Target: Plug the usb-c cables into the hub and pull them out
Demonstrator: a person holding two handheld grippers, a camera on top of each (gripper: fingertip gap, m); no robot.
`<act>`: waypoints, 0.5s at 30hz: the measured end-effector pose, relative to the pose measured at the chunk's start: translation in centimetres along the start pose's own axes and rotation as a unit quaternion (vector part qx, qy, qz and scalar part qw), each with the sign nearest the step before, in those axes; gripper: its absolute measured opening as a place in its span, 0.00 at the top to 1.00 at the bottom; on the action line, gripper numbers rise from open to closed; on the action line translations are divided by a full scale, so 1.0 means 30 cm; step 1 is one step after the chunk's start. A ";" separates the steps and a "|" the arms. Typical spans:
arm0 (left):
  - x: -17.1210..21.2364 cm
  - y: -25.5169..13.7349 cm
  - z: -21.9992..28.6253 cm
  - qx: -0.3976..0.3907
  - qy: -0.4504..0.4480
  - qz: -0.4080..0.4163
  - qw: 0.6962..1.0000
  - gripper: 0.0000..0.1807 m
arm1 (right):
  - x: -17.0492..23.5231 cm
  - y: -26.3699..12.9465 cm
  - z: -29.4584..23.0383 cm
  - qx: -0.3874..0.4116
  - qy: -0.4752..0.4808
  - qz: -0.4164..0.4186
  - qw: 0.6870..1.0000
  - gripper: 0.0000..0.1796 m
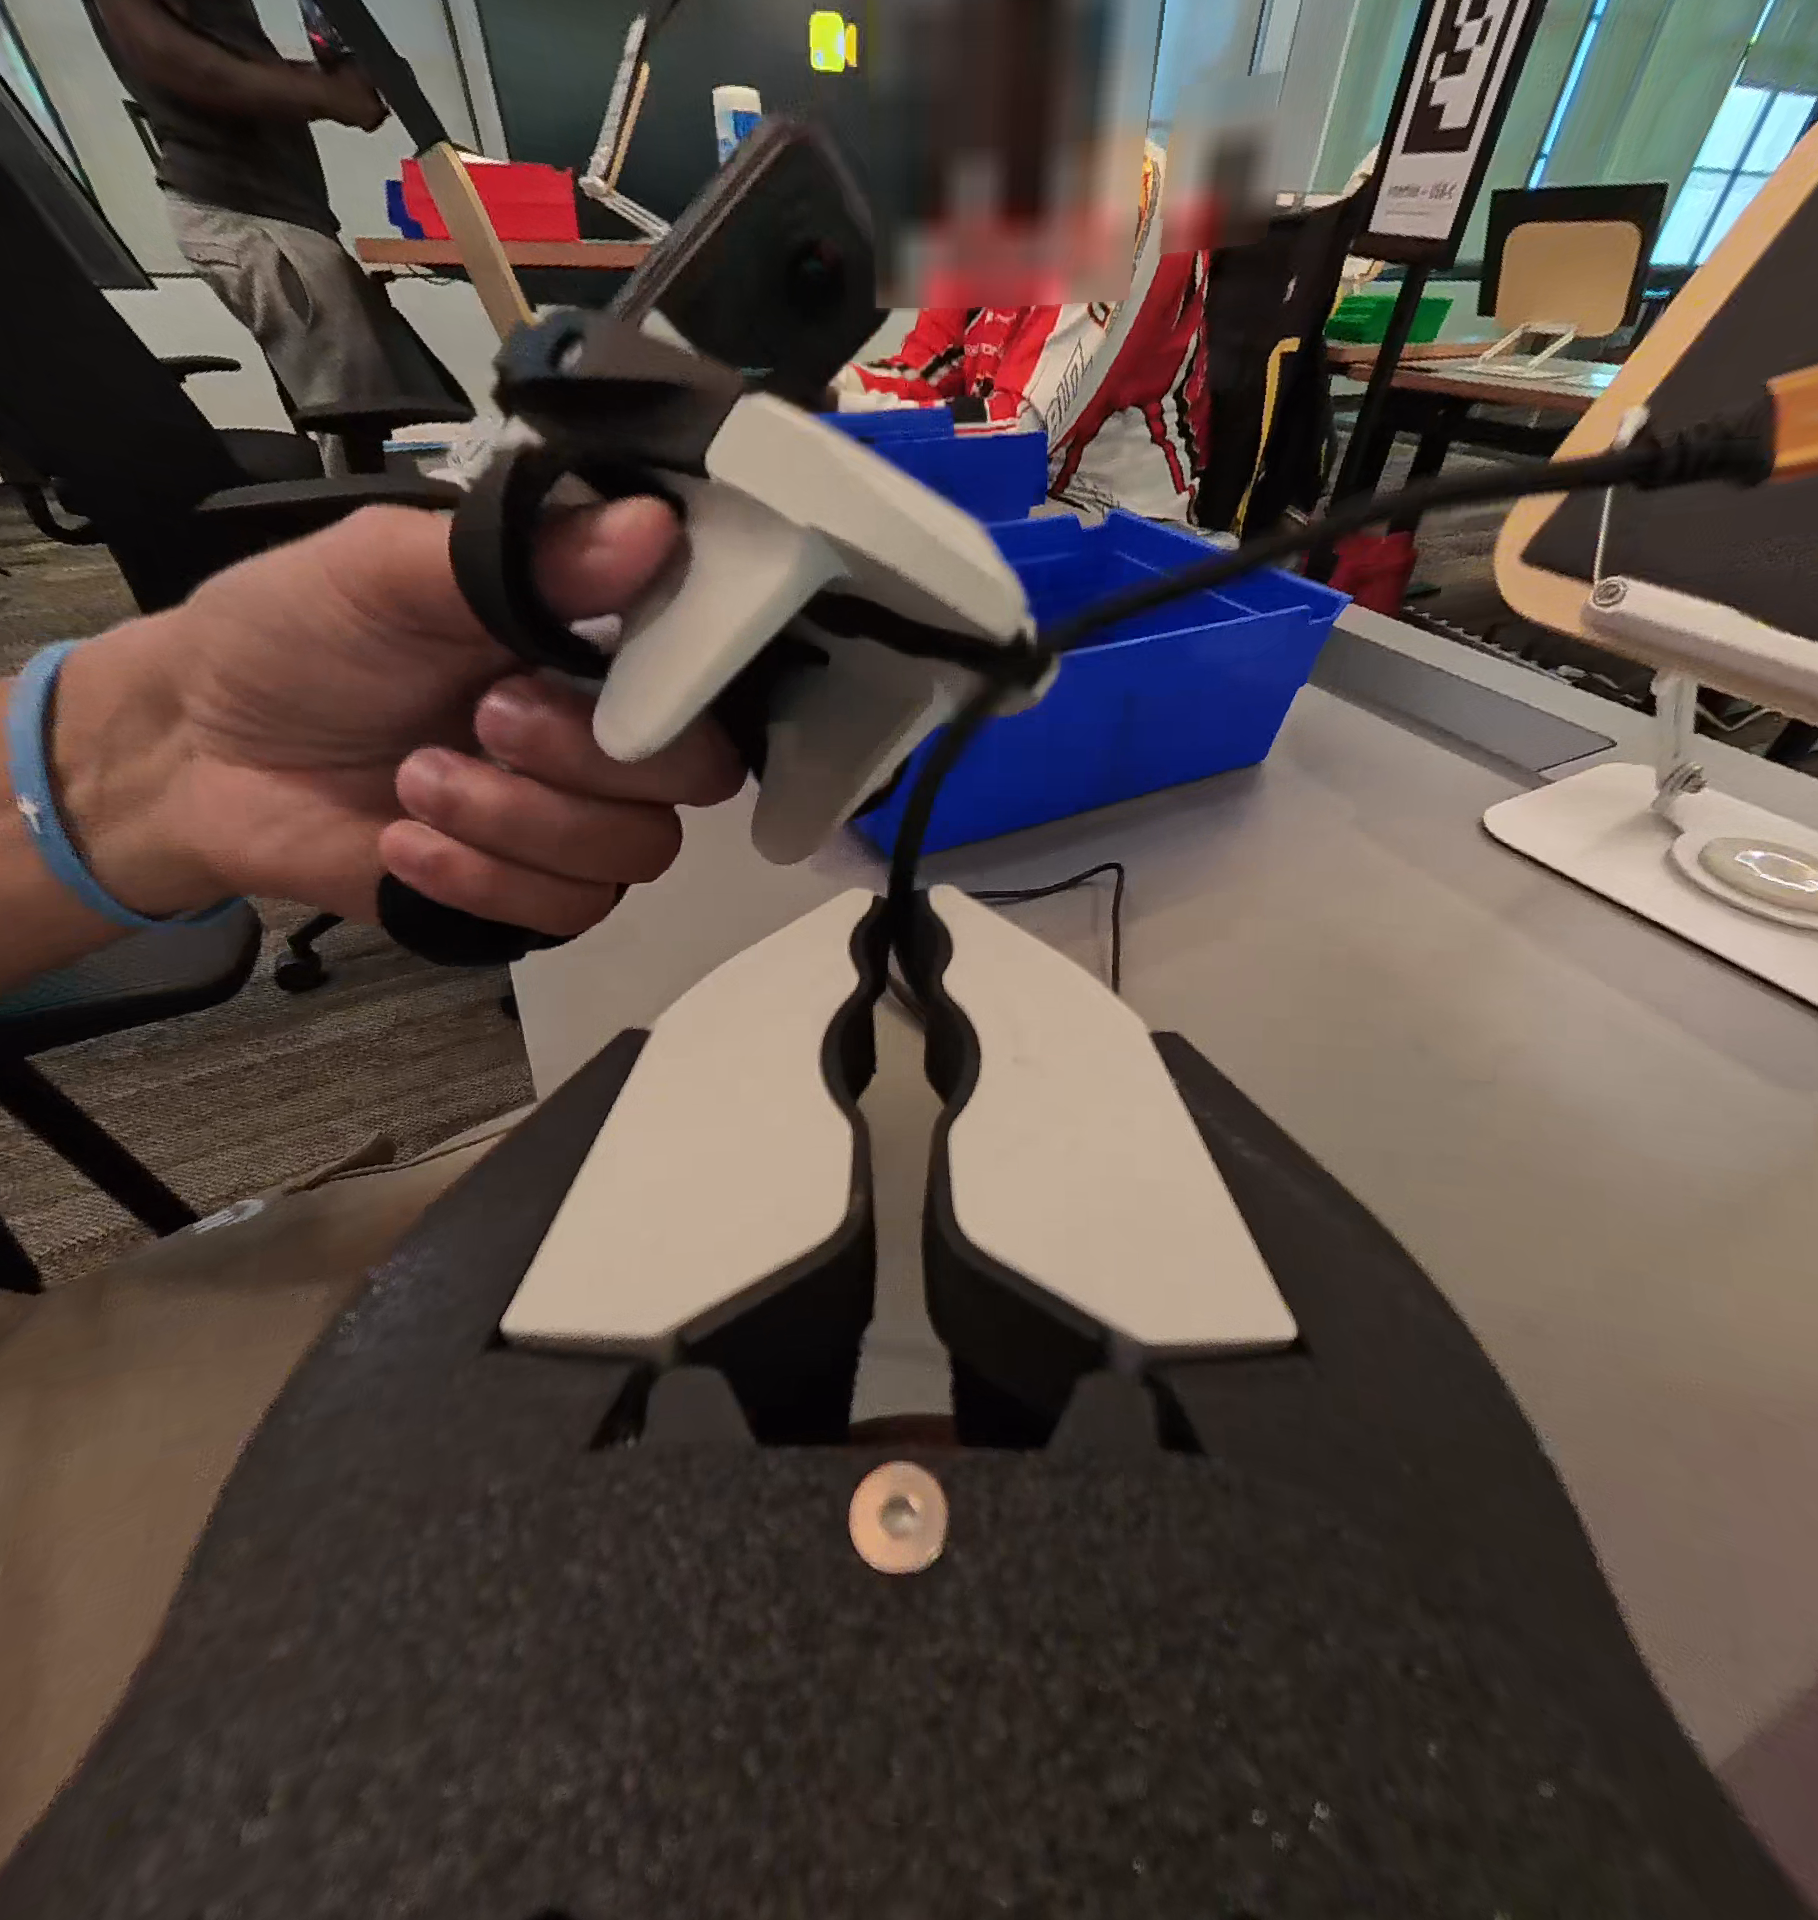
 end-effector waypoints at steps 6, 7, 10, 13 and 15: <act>0.108 -0.228 -0.115 -0.107 0.069 -0.001 0.992 0.78 | -0.167 -0.194 0.171 0.053 -0.043 -0.038 0.997 0.98; 0.144 -0.266 -0.140 -0.124 0.078 -0.005 0.989 0.80 | -0.192 -0.240 0.216 0.057 -0.034 -0.087 0.994 0.98; 0.206 -0.327 -0.190 -0.167 0.060 -0.019 0.984 0.80 | -0.249 -0.416 0.359 0.156 0.001 -0.167 0.974 0.98; 0.200 -0.333 -0.188 -0.139 0.037 0.003 0.990 0.80 | -0.247 -0.527 0.462 0.175 0.046 -0.218 0.959 0.98; 0.203 -0.319 -0.196 -0.129 0.030 -0.015 0.991 0.80 | -0.200 -0.555 0.527 0.172 0.067 -0.284 0.941 0.98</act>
Point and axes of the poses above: each gripper's, where its closed fingertips meet, y out along the fingers, x out of its underside, z = x × y across the jaws, the point moved 9 cm from there along -y, back along the fingers, and after that the axes turned 13 degrees about -y, right-handed, at the moved point
